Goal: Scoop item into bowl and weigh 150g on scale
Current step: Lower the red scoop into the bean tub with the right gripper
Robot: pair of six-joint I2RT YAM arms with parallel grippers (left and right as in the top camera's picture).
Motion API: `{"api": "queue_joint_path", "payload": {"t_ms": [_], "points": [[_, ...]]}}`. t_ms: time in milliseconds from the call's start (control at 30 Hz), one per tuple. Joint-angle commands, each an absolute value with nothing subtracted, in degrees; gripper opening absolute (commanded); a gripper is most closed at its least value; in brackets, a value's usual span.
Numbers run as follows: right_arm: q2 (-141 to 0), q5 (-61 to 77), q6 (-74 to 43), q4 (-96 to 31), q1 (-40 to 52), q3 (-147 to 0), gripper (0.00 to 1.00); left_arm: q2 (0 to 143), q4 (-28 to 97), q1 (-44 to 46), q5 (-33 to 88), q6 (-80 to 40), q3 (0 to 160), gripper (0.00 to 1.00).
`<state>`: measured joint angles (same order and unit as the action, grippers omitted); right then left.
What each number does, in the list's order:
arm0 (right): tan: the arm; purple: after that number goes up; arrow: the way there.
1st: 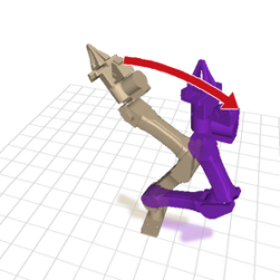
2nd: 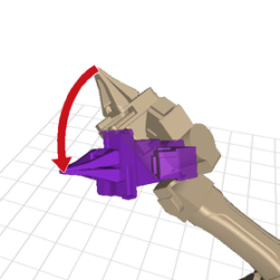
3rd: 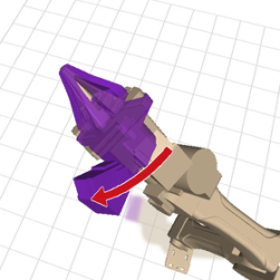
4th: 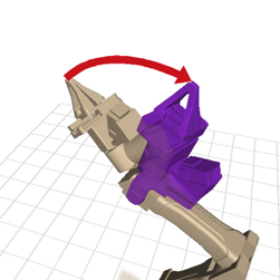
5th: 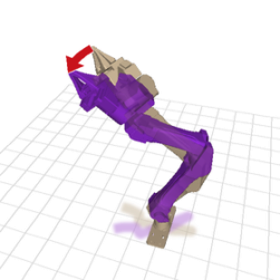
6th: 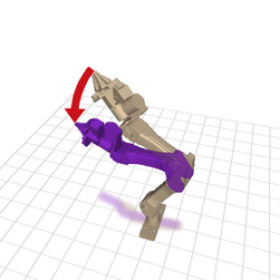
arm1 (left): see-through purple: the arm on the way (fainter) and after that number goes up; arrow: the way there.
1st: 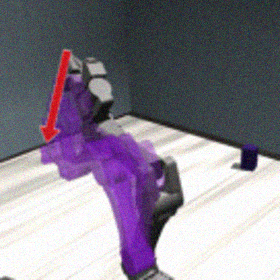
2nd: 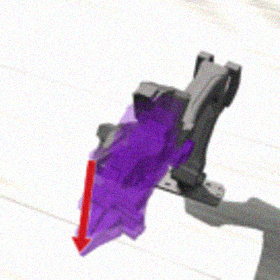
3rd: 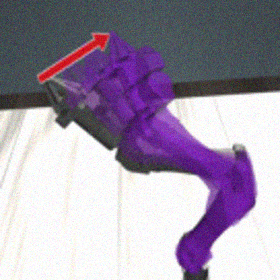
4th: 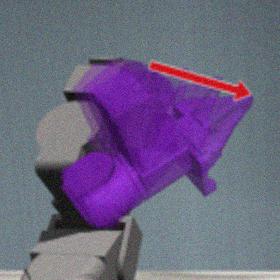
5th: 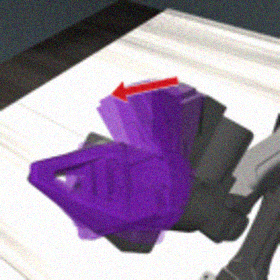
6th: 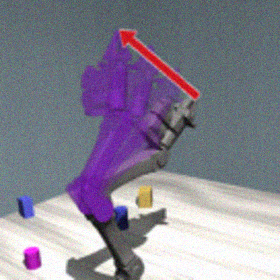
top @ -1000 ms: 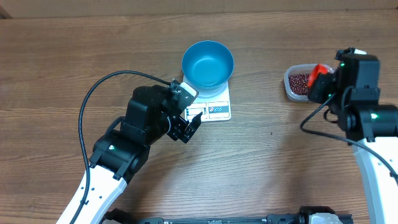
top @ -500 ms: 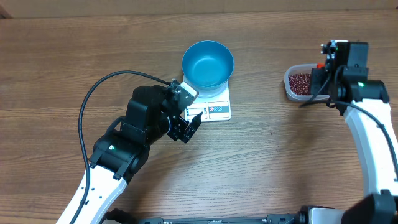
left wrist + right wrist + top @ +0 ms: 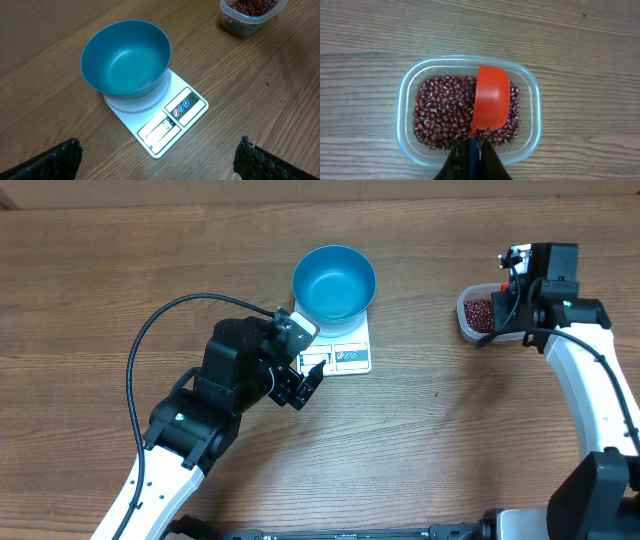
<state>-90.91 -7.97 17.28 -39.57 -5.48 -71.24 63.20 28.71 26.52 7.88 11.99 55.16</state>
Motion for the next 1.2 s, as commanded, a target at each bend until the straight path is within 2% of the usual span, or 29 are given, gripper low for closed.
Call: {"api": "queue_joint_path", "payload": {"t_ms": [0, 333, 867, 1167], "points": [[-90.7, -8.6, 20.0, -39.3, -7.5, -72.8, 0.04, 62.6, 28.7, 26.3, 7.4, 11.1, 55.0, 0.99], [-90.8, 0.3, 20.0, -40.9, -13.2, -72.7, 0.04, 62.6, 28.7, 26.3, 7.4, 11.1, 55.0, 1.0], [-90.9, 2.6, 20.0, -39.2, -13.5, -68.2, 0.04, 62.6, 28.7, 26.3, 7.4, 11.1, 55.0, 1.0], [-90.9, 9.1, 19.7, -39.1, -13.5, -67.1, 0.04, 62.6, 28.7, 26.3, 7.4, 11.1, 55.0, 1.0]]}}
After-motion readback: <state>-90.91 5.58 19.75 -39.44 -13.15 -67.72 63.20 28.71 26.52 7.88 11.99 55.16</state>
